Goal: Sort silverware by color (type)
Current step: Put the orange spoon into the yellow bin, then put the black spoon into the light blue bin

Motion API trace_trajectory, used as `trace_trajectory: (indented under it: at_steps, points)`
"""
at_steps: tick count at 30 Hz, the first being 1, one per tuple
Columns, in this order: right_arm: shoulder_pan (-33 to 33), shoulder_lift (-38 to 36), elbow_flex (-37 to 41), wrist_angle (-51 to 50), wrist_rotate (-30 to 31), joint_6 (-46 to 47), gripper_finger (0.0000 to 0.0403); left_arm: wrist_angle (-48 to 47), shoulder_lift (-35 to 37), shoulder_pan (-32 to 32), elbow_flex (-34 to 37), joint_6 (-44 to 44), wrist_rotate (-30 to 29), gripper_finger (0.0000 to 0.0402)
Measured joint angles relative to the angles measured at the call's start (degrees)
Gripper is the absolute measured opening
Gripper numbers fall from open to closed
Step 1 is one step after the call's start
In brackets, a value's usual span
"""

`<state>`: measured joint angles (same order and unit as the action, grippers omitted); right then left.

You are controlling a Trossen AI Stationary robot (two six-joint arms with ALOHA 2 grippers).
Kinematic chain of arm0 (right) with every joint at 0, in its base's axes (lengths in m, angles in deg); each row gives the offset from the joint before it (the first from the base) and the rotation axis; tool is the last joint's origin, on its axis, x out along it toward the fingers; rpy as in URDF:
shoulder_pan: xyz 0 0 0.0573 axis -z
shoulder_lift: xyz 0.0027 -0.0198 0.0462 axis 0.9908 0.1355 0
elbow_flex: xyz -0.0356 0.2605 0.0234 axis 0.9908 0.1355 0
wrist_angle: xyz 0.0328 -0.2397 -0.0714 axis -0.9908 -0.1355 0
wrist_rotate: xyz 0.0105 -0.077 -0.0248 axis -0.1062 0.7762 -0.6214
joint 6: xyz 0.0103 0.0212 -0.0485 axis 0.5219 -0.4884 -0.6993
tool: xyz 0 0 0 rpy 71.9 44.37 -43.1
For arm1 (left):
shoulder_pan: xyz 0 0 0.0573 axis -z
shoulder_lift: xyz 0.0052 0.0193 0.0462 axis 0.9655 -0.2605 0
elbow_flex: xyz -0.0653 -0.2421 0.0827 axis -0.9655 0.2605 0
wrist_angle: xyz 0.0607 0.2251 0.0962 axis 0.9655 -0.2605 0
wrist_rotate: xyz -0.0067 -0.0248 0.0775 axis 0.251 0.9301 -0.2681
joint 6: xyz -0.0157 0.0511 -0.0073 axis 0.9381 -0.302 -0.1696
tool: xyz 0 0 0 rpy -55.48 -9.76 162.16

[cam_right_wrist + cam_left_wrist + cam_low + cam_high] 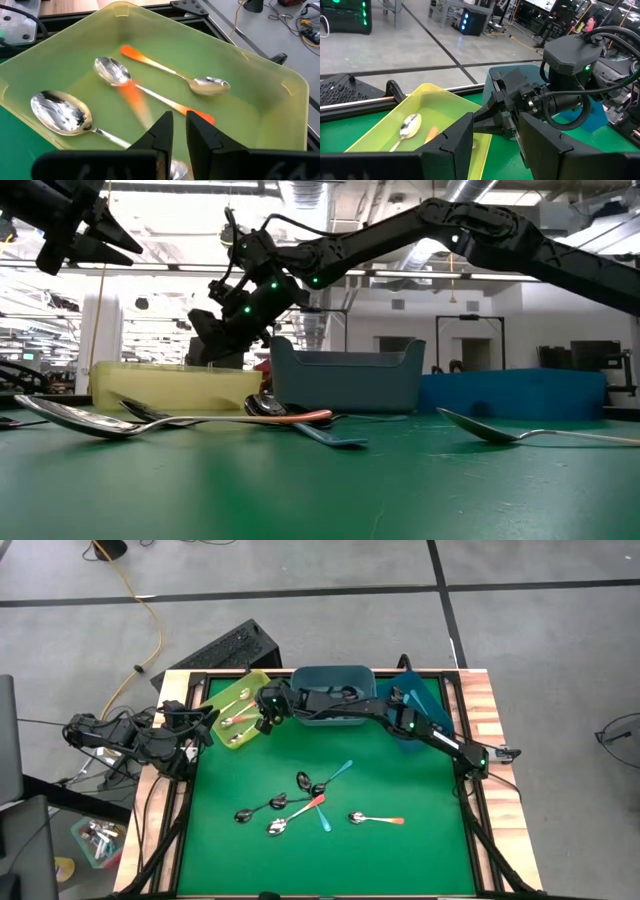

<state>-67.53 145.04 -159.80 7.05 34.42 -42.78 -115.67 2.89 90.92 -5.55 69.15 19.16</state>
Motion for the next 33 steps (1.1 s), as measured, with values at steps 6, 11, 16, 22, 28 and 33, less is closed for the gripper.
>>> trace_trajectory:
  at_steps: [6, 11, 16, 22, 28, 33]
  points:
    - [0.0, -0.9, -0.2, -0.2, 0.0, 0.0, 0.0067, 0.0, 0.0, 0.0, 0.0, 0.0, 0.0, 0.0143]
    - [0.1, -4.3, -0.2, -0.3, 0.0, -0.1, 0.0068, 0.0, 0.0, 0.0, 0.0, -0.1, 0.1, 0.0143]
    - [0.1, -9.6, -0.2, -1.0, 0.0, -3.2, 0.0068, 0.0, 0.0, 0.0, 0.0, -1.3, 1.1, 0.0143]
    - [-0.3, -19.4, -0.3, -8.0, 0.0, -7.6, 0.0068, 0.0, 0.0, 0.0, 0.0, -5.4, 7.6, 0.0143]
    - [-1.2, -29.1, -0.3, -17.8, 0.0, -7.6, 0.0068, 0.0, 0.0, 0.0, 0.0, -7.8, 13.4, 0.0143]
    - [-3.0, -36.5, -0.3, -29.4, 0.0, -7.5, 0.0068, 0.0, 0.0, 0.0, 0.0, -10.8, 19.9, 0.0143]
